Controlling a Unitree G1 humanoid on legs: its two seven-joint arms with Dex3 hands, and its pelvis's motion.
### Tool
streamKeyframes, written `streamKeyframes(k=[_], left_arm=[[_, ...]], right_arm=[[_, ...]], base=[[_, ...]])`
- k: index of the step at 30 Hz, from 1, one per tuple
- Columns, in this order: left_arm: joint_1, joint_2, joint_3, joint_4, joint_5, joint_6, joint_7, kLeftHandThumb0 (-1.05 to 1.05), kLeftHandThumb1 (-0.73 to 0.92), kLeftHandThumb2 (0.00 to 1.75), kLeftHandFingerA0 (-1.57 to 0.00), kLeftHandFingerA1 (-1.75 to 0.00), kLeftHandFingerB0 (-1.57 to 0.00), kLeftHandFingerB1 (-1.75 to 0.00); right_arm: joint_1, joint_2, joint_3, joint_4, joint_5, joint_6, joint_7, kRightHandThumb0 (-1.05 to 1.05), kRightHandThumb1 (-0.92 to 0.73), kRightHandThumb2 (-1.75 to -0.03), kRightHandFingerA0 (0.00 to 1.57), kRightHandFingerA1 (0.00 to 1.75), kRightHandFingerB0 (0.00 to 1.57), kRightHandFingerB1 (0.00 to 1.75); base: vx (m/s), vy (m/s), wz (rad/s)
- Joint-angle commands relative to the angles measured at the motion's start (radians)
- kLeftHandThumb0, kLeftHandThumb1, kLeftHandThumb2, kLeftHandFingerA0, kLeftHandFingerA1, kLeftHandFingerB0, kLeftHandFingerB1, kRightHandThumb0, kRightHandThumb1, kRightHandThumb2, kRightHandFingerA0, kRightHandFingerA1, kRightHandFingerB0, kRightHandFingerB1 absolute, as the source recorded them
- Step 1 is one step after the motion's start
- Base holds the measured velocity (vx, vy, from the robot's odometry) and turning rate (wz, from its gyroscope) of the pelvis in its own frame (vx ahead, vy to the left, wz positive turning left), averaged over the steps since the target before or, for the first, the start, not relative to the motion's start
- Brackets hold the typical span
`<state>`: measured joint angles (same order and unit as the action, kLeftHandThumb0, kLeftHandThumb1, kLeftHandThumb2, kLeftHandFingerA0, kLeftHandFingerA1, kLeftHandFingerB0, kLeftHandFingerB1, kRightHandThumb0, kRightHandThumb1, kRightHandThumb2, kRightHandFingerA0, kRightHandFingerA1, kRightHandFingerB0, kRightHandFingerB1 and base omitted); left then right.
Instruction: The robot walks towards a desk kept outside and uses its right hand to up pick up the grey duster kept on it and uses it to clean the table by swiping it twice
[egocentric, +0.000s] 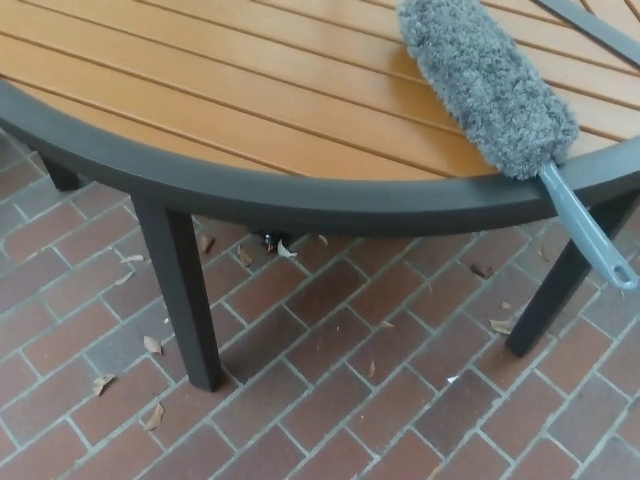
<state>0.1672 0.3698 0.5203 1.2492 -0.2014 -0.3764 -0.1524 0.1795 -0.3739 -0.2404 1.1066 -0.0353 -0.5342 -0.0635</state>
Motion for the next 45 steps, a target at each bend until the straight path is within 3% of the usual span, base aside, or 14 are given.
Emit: streamKeyframes(k=[1, 9, 13, 26, 28, 42, 45], left_arm=[[0.004, 0.012, 0.0, 0.012, -0.013, -0.03, -0.014, 0.02, 0.7, 0.67, -0.78, -0.56, -0.69, -0.51], [0.009, 0.006, -0.003, 0.006, -0.014, -0.035, -0.014, -0.08, 0.67, 0.6, -0.8, -0.53, -0.72, -0.5], [0.01, 0.008, 0.005, 0.012, -0.023, -0.03, -0.027, -0.01, 0.7, 0.64, -0.8, -0.55, -0.69, -0.52], [0.016, 0.009, -0.006, 0.011, -0.016, -0.041, -0.024, -0.08, 0.69, 0.62, -0.79, -0.55, -0.69, -0.51], [0.015, 0.01, -0.006, 0.012, -0.016, -0.041, -0.025, 0.05, 0.7, 0.7, -0.79, -0.57, -0.69, -0.53], [0.011, 0.015, -0.013, 0.005, -0.012, -0.036, -0.018, -0.05, 0.69, 0.64, -0.79, -0.55, -0.71, -0.51], [0.011, 0.02, -0.014, 0.012, -0.013, -0.036, -0.025, -0.04, 0.7, 0.63, -0.8, -0.55, -0.69, -0.51]], right_arm=[[0.003, -0.016, 0.002, 0.004, 0.003, 0.004, -0.005, 0.0, -0.65, -0.77, 0.71, 0.45, 0.36, 0.34], [0.011, -0.019, 0.002, -0.003, 0.006, 0.006, 0.005, -0.01, -0.7, -0.74, 0.7, 0.43, 0.35, 0.34], [0.004, -0.021, 0.008, 0.004, 0.001, 0.004, 0.0, 0.0, -0.7, -0.72, 0.71, 0.43, 0.36, 0.34], [0.006, -0.024, 0.009, 0.005, 0.006, 0.016, -0.001, -0.03, -0.71, -0.71, 0.69, 0.45, 0.35, 0.35], [0.009, -0.024, 0.008, 0.004, 0.008, 0.01, -0.001, 0.01, -0.68, -0.74, 0.72, 0.45, 0.38, 0.36], [0.004, -0.02, 0.007, 0.021, 0.013, -0.001, -0.003, -0.02, -0.73, -0.7, 0.73, 0.46, 0.4, 0.38], [-0.002, -0.021, 0.008, 0.026, 0.012, 0.001, 0.001, 0.01, -0.67, -0.78, 0.74, 0.45, 0.41, 0.37]], base=[[0.11, -0.012, 0.02], [0.1, -0.127, -0.03], [0.04, -0.12, -0.04], [0.12, 0.16, -0.02], [0.13, 0.096, 0.09], [0.16, -0.093, -0.02], [0.08, -0.034, -0.09]])
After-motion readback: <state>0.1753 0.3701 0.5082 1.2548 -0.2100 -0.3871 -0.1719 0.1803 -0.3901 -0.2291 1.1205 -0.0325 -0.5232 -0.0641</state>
